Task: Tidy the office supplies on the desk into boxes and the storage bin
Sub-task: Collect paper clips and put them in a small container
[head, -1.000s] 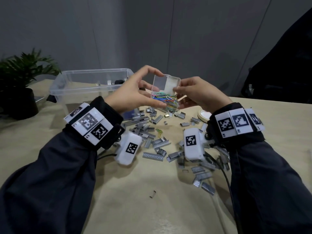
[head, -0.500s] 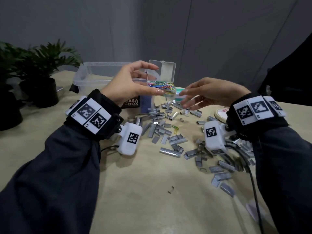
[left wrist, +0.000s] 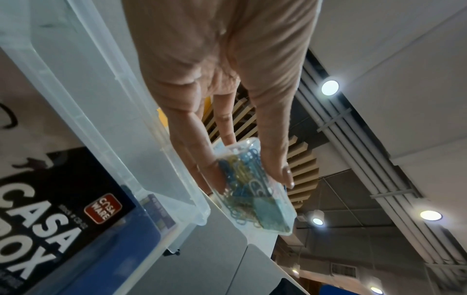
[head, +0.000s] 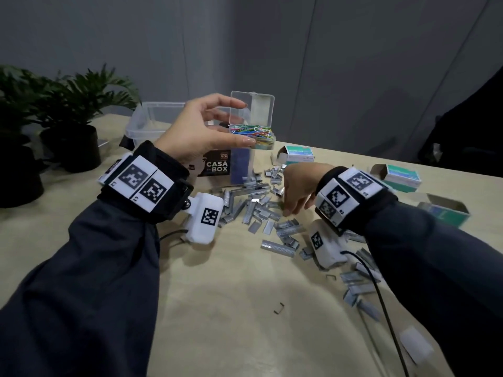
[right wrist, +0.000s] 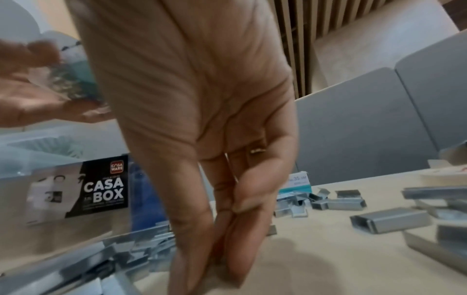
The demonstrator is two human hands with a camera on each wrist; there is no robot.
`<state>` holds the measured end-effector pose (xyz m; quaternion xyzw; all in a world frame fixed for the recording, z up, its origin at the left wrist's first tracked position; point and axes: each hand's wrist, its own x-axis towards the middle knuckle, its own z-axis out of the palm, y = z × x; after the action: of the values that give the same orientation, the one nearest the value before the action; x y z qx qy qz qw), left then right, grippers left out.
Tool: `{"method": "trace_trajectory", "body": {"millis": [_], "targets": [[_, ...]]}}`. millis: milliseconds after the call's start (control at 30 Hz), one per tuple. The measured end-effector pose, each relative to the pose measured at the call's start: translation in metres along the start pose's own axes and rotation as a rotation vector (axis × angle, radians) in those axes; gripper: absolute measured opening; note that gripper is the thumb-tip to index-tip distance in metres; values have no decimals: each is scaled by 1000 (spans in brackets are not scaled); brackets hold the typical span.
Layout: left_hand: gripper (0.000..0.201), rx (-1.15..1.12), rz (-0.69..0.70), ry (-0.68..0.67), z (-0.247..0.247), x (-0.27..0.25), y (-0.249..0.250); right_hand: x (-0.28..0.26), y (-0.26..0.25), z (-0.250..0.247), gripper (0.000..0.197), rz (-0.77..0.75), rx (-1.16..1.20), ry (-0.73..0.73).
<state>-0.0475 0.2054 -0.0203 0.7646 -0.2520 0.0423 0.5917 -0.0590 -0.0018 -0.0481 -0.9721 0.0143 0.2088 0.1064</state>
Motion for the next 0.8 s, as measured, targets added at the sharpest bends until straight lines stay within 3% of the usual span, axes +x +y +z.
{"method": "trace_trajectory", "body": {"millis": [267, 467, 700, 800], "targets": [[68, 1, 17, -12, -20, -4, 5, 6, -3, 0, 24, 16, 19, -37], [71, -2, 18, -10, -38, -5, 5, 11, -6, -2, 38, 18, 14, -53], [69, -22, 1, -12, -35, -2, -3, 16, -2, -6, 22, 34, 71, -83], [67, -32, -4, -17, -33, -1, -4, 13, 4, -7, 19, 33, -18, -41]]}}
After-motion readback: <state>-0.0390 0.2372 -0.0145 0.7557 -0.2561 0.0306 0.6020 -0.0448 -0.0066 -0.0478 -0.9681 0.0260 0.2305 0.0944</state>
